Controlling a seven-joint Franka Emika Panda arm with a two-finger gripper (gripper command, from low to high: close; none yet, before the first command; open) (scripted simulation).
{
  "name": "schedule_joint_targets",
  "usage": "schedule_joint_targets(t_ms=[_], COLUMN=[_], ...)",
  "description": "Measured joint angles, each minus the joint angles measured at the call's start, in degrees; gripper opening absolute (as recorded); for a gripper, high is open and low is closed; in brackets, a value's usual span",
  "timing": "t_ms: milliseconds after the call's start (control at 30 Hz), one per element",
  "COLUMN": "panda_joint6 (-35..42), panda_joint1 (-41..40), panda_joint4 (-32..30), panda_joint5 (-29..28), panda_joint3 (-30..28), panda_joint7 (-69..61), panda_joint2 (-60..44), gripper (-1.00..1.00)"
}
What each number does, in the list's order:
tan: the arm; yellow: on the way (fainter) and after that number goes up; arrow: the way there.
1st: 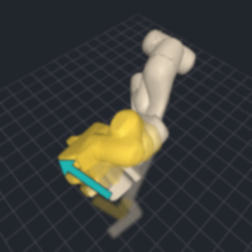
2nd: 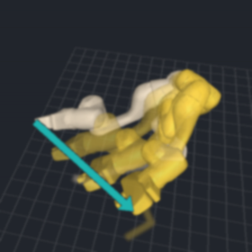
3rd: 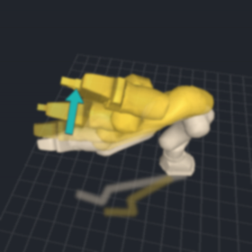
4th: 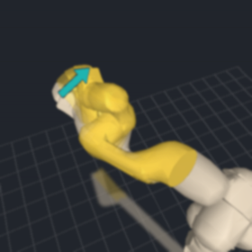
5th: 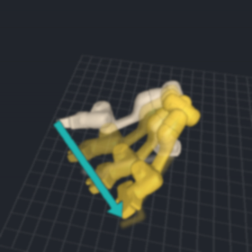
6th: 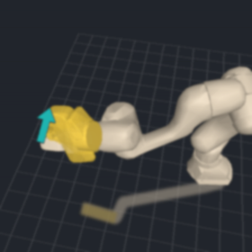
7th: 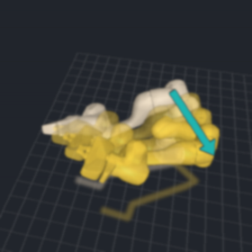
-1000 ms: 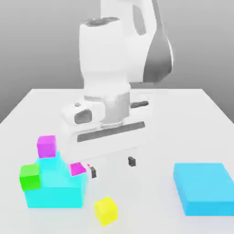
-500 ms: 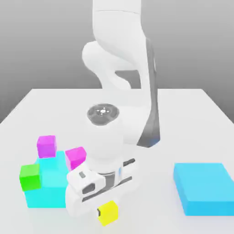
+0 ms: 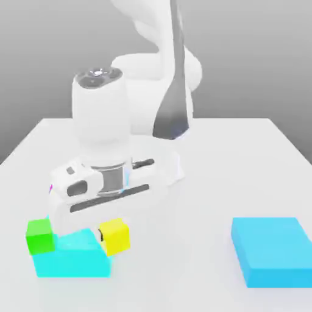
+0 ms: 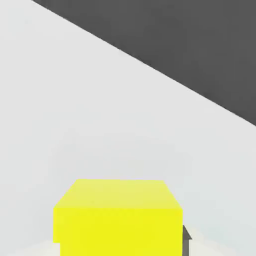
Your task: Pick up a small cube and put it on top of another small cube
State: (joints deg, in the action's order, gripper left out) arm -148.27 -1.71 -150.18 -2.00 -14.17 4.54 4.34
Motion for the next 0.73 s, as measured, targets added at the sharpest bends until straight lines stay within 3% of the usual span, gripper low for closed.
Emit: schedule_joint_targets(t_ms=[267, 433, 633, 667, 733], panda_joint6=[9.7, 13.7, 2.1, 0.2, 0.2], panda_joint1=[-10.9, -18.4, -18.1, -18.0, -18.0], panda_joint4=[-5.1, -10.9, -14.7, -15.1, -15.1], panda_joint5=[-9.9, -12.4, -11.1, -11.0, -11.0], panda_joint3=[-3.6, -6.3, -8.9, -9.2, -9.2], panda_joint7=[3.5, 5.2, 4.4, 4.3, 4.2], panda_joint2=[15.9, 23.8, 15.0, 13.5, 13.5], gripper=[-1.00, -1.00, -1.00, 1.00, 1.00])
